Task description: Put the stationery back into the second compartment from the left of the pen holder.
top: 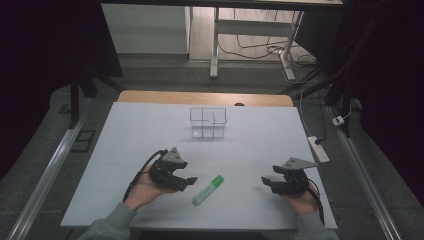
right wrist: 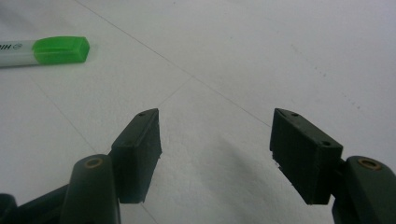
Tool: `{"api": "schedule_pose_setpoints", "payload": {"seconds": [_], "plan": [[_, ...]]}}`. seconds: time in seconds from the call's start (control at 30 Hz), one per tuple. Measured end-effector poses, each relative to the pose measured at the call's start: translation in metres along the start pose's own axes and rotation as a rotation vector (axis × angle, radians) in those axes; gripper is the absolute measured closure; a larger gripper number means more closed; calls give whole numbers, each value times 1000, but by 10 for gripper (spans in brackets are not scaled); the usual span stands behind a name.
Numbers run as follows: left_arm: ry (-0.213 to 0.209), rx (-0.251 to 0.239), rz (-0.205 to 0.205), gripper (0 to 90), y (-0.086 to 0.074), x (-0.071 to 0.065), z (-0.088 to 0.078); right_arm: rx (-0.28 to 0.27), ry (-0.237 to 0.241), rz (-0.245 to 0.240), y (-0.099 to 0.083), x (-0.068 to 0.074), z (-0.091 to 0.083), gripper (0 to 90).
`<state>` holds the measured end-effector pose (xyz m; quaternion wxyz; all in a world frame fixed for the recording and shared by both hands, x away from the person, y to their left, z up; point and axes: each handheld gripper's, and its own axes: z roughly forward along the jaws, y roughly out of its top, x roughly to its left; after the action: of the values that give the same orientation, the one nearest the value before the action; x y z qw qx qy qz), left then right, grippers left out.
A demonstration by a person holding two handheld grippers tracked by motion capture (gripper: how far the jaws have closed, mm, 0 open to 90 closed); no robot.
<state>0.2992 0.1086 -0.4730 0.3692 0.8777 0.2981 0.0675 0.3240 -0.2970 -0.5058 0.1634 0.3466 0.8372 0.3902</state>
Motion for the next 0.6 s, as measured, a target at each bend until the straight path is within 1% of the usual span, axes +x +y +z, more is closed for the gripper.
{"api": "schedule_pose_setpoints", "payload": {"seconds": [0.07,0.27,0.5,0.6], "plan": [[-8,9,15,328,3,-1,3,1,-1,-1,0,0,0,327],[-19,18,30,327,9,-5,10,9,-5,-1,0,0,1,327],[-32,36,36,322,16,-8,19,15,-3,-3,-1,0,1,327],[-36,42,31,319,19,-9,24,17,-4,-6,-1,0,2,326]]}}
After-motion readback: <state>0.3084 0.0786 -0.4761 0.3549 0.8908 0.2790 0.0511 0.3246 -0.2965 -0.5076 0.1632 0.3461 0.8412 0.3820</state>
